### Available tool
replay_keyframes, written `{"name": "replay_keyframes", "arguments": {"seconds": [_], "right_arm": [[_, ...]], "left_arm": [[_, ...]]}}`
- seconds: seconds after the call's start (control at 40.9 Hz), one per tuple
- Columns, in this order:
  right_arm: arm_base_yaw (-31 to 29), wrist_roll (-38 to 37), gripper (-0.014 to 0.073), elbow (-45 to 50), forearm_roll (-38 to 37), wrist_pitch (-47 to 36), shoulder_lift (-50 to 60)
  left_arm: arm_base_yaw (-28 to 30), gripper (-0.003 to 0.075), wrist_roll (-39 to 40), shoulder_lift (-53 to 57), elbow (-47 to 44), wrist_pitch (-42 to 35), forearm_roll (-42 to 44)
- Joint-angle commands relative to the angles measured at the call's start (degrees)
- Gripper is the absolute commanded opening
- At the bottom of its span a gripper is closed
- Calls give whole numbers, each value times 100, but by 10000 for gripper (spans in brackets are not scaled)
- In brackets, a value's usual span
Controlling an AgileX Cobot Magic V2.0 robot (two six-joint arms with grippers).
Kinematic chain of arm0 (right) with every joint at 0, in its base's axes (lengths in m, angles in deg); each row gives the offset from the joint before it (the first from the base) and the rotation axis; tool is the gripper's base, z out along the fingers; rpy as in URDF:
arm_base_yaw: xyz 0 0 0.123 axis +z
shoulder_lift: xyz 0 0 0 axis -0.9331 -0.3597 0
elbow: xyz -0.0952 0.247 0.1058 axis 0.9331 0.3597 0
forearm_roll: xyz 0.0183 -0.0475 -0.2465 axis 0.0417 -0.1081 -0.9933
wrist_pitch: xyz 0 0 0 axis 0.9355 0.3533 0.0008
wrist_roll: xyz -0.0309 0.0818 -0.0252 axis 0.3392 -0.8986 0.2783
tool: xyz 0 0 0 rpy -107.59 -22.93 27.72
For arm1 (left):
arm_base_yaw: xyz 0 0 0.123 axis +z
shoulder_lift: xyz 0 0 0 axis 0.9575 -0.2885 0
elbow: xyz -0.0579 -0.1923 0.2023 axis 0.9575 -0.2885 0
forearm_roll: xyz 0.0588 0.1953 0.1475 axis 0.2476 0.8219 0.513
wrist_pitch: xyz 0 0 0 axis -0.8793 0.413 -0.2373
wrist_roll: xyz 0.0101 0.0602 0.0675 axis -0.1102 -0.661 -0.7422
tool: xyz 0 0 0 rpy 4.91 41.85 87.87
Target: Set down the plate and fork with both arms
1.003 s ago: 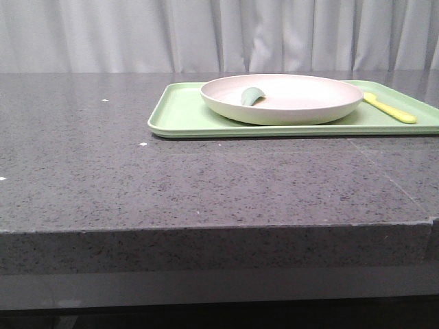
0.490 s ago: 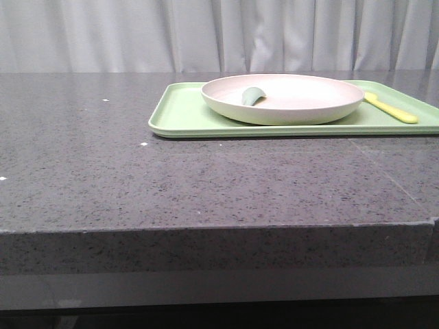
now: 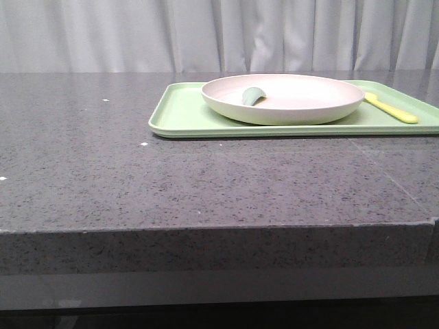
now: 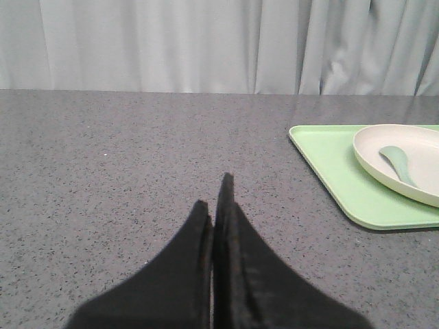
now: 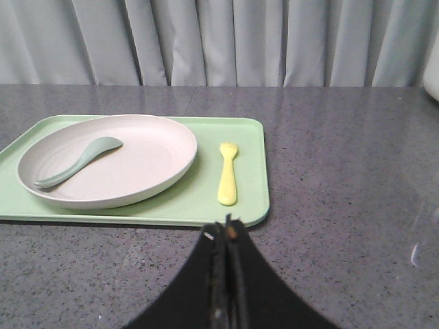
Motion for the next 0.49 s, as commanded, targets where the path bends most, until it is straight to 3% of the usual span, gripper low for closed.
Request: {"name": "replay_keyframes", "arguments": {"seconds": [0.0, 0.147, 0.343, 0.465], "right_arm": [[-3, 51, -68, -147, -50, -514, -38], [-3, 51, -68, -147, -50, -514, -38], [-3, 51, -68, -147, -50, -514, -38], [-3, 51, -68, -147, -50, -514, -38]], "left_arm": [[3, -18, 64, -52, 148, -479, -21], [3, -18, 64, -52, 114, -545, -21], [3, -18, 181, 233, -432, -1504, 258], [87, -18, 191, 640, -840, -1568, 258]]}}
